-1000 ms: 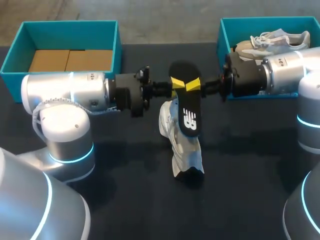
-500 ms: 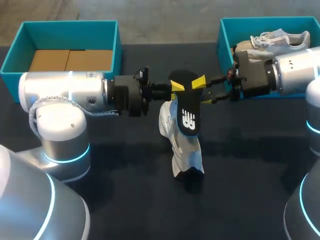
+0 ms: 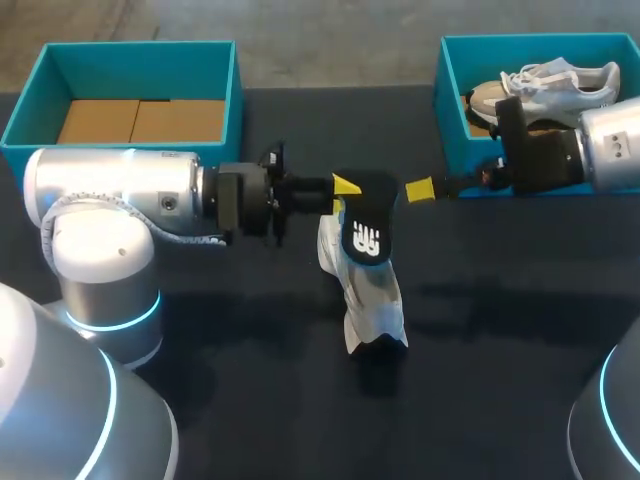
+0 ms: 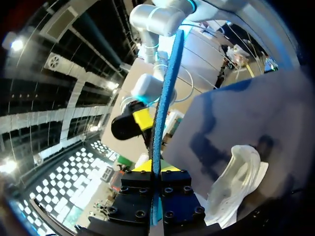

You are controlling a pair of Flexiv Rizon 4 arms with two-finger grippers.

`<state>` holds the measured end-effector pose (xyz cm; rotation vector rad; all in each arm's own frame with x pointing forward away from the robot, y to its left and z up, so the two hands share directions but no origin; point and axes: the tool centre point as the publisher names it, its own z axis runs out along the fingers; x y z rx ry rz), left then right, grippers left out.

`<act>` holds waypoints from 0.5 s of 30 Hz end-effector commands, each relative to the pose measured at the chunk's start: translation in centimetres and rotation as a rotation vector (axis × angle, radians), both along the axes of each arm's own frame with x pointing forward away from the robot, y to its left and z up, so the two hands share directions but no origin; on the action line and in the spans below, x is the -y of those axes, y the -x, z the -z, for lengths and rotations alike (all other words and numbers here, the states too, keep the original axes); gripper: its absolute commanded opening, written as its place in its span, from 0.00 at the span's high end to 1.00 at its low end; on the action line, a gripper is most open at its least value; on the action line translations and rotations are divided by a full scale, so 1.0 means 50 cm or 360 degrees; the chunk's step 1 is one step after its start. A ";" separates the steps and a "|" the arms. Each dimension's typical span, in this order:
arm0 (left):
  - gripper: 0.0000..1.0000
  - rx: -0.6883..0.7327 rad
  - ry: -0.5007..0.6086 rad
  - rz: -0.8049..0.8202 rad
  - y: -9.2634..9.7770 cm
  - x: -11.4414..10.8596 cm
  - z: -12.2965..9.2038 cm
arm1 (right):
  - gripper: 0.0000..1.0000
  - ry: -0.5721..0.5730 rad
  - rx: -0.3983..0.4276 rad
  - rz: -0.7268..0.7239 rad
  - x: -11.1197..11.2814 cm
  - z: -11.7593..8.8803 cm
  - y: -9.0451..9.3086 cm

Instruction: Take the shoe out of the shoebox, open the shoe tongue, remove and reinsert the insole, then place the shoe into the shoebox

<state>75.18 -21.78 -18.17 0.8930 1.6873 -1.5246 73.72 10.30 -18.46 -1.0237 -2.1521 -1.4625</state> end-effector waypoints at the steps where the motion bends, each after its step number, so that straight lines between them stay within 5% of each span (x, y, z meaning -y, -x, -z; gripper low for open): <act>1: 1.00 -0.0058 0.0036 -0.0032 0.012 -0.011 -0.008 | 0.00 0.0130 0.0104 -0.0092 -0.002 -0.028 0.008; 15: 1.00 -0.0132 0.0036 -0.0010 0.013 -0.011 -0.012 | 0.00 0.0173 0.0114 -0.0121 -0.003 -0.033 0.011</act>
